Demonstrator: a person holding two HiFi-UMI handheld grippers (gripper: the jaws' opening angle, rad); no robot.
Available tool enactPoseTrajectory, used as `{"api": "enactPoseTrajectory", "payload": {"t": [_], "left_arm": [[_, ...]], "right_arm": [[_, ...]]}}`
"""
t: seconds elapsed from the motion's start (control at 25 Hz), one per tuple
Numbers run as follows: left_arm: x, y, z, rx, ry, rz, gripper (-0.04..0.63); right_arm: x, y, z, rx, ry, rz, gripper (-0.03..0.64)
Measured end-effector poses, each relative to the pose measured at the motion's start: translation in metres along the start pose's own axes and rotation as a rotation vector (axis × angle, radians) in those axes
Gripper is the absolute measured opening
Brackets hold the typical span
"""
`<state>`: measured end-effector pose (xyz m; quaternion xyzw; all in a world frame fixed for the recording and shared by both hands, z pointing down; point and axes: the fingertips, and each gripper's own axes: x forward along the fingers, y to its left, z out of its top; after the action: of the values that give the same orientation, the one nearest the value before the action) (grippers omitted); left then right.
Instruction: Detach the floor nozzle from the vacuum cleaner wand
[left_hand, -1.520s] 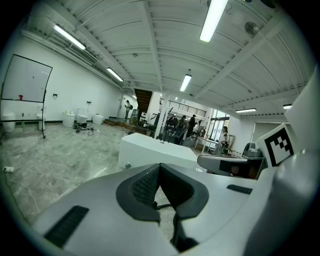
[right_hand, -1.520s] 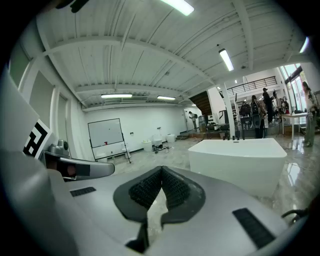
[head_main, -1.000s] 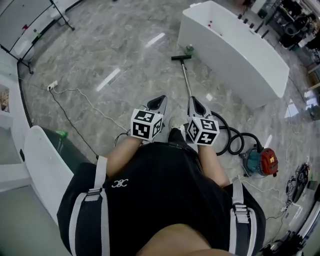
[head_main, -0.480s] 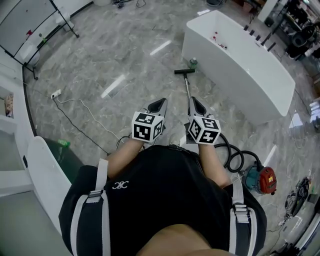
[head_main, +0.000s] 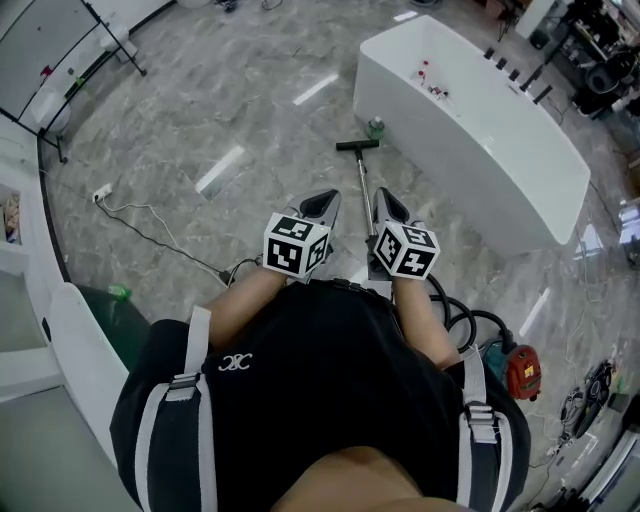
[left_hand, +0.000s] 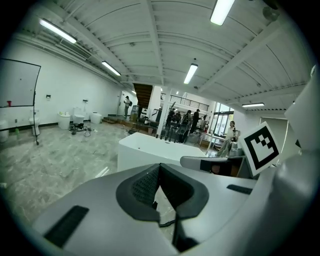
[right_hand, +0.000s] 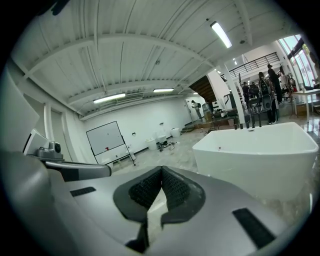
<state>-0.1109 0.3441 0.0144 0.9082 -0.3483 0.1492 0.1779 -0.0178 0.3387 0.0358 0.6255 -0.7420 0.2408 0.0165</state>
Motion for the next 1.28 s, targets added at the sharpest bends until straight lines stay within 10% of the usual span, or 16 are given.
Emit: {"api": "enactPoseTrajectory", "payload": {"t": [0.68, 1.28], "left_arm": [[0.056, 0.058, 0.015, -0.096, -0.001, 0.105, 0.007], [0.158, 0.138, 0.06, -0.05, 0.031, -0.014, 0.008]], "right_arm": [[0.079, -0.023, 0.03, -0.109, 0.03, 0.055, 0.009], [0.187, -0.059, 0.066, -0.07, 0.016, -0.055, 0.009]]}}
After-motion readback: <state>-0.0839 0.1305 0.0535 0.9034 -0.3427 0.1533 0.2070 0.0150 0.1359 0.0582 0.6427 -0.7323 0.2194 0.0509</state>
